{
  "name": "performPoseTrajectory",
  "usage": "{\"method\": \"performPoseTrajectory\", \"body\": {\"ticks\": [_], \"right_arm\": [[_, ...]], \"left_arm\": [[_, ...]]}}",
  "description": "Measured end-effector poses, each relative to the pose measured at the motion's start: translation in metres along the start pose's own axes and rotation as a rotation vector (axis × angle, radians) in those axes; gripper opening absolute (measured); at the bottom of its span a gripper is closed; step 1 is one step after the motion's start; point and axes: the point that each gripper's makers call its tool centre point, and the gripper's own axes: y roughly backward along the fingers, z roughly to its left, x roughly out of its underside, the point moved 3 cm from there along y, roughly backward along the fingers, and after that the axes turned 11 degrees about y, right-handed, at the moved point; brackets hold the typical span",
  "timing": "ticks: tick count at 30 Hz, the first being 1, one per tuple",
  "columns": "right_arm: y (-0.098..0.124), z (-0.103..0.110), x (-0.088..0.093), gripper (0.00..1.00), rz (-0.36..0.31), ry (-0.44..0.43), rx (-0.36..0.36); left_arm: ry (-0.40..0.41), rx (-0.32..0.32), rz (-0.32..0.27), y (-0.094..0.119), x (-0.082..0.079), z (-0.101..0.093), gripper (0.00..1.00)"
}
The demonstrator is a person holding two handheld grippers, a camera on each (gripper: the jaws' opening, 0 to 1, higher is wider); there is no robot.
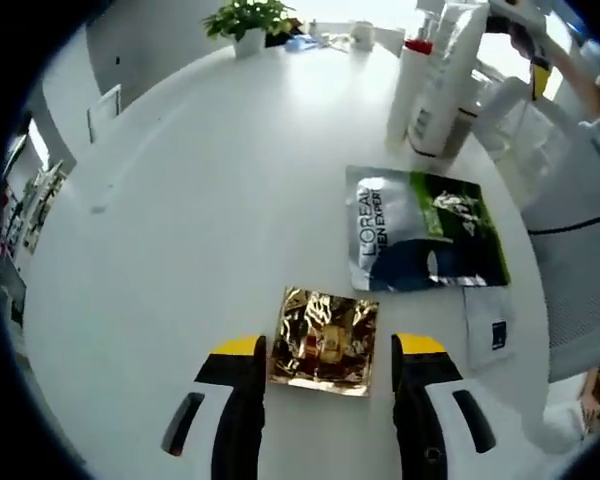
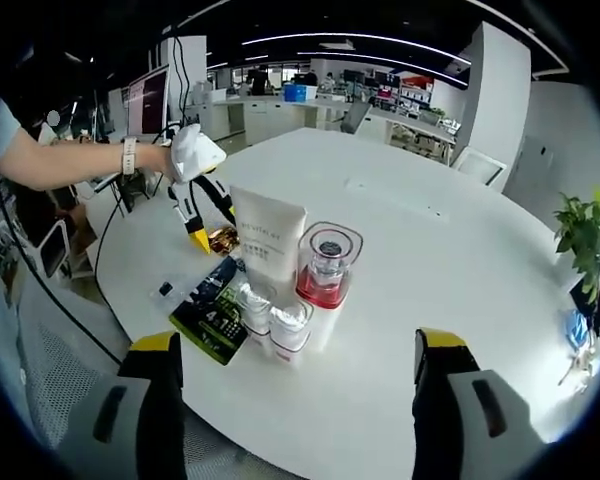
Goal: Arrange the skincare products in the storage area until every visible bottle or jar stands upright without overlapping.
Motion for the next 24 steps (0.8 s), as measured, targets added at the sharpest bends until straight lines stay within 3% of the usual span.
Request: {"method": "performPoseTrajectory", "body": {"ticks": [7,24], "right_arm": [[0.000,-0.002,0.000,0.96,-0.001,-0.002,0.006],[0.003,0.001,-0.007,1.00,-0.030,0.006,0.005]], "left_arm": [[-0.019,-0.007,0.010,0.000,0.001,0.005,0.37],[0.014,-0.034,0.043,0.001,0.013,-0.006,0.37]]}}
